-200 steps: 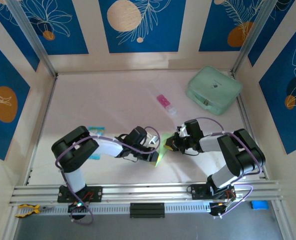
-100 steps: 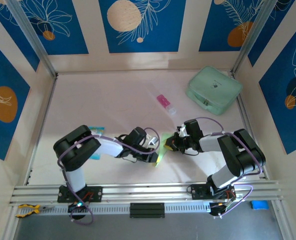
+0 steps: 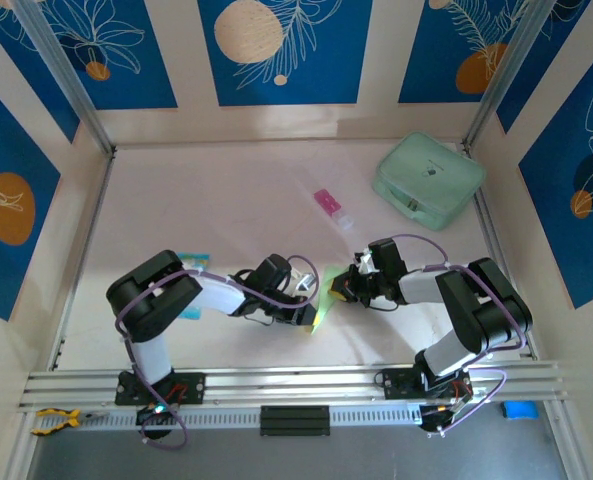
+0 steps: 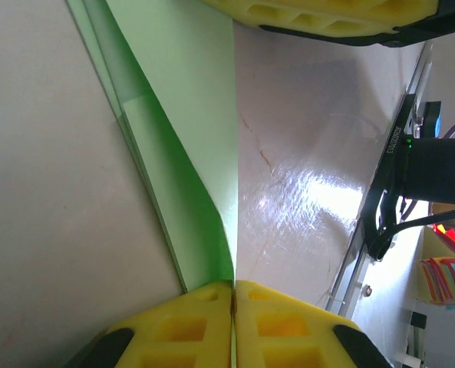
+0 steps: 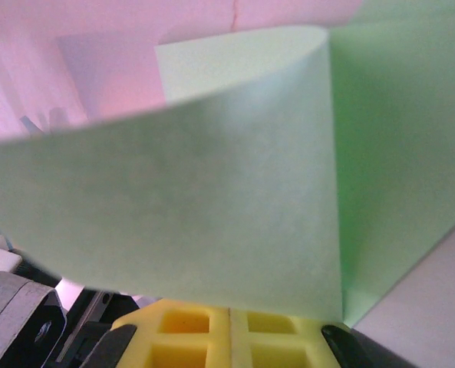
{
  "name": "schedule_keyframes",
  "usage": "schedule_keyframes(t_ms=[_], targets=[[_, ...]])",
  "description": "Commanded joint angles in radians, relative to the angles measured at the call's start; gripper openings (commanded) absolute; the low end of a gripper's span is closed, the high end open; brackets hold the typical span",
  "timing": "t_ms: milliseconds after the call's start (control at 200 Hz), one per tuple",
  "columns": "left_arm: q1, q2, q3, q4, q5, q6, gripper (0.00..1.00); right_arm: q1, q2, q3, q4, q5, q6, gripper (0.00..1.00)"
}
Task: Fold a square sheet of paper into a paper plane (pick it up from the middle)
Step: Perform the fifth fold on the wing at the bottom-center of the table.
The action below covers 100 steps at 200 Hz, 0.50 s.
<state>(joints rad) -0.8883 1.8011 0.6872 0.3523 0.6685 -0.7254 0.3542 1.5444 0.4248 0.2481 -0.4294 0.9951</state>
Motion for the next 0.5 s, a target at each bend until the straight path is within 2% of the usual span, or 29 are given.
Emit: schedule_keyframes(t_ms=[0,120,165,310,495], targets=[[-0.001,0.006,-0.043,-0.131,0.037,0.018,0.10,-0.003,0.031,-0.027,-0.139,0.135,0.004,0.06],[-0.001,0.006,-0.041,-0.148,0.036,0.029,0.02,-0.002,0.032,-0.026,-0.143,0.138,0.003,0.06],[-0.003,0.004,-0.040,-0.162,0.030,0.038,0.03,-0.002,0.032,-0.027,-0.145,0.141,0.002,0.06],[-0.003,-0.010,-0.037,-0.212,0.007,0.066,0.15,-0.001,0.033,-0.027,-0.145,0.141,0.003,0.06],[-0.009,-0.013,-0.034,-0.228,0.004,0.078,0.10,-0.001,0.031,-0.027,-0.145,0.142,0.003,0.06]])
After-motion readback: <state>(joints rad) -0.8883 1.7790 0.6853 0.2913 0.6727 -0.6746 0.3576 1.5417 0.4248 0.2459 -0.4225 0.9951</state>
